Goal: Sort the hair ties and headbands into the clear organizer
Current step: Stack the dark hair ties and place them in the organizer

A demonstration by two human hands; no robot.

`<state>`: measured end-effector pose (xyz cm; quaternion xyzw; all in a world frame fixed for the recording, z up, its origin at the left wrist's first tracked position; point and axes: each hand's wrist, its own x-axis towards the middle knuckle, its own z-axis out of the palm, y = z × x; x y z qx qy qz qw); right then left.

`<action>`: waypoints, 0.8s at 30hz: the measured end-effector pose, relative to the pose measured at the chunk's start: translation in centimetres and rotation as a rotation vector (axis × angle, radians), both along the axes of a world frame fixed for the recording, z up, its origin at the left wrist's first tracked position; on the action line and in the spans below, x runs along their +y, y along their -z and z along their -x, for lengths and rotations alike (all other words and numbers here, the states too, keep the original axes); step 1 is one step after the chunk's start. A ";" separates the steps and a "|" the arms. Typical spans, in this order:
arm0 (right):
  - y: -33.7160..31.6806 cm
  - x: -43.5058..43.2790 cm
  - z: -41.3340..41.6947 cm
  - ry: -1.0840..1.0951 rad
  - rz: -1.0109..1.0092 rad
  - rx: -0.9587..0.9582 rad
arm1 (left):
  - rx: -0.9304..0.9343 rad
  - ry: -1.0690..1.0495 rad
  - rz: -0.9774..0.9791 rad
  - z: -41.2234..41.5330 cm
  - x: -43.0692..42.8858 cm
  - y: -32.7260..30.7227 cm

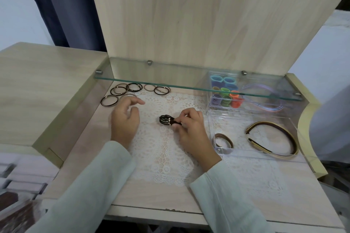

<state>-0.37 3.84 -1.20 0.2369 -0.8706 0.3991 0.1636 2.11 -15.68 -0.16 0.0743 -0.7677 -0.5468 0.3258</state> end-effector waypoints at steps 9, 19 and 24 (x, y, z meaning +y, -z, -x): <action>-0.2 0.0 0.3 0.062 0.041 0.033 | -0.016 0.193 -0.120 -2.4 4.8 -0.6; -0.3 -1.3 -0.3 0.242 0.243 0.056 | -0.216 0.149 -0.732 -0.4 7.0 -1.0; -0.4 -1.1 -0.3 0.184 0.375 -0.074 | -0.257 0.265 -0.647 -0.4 7.4 -1.0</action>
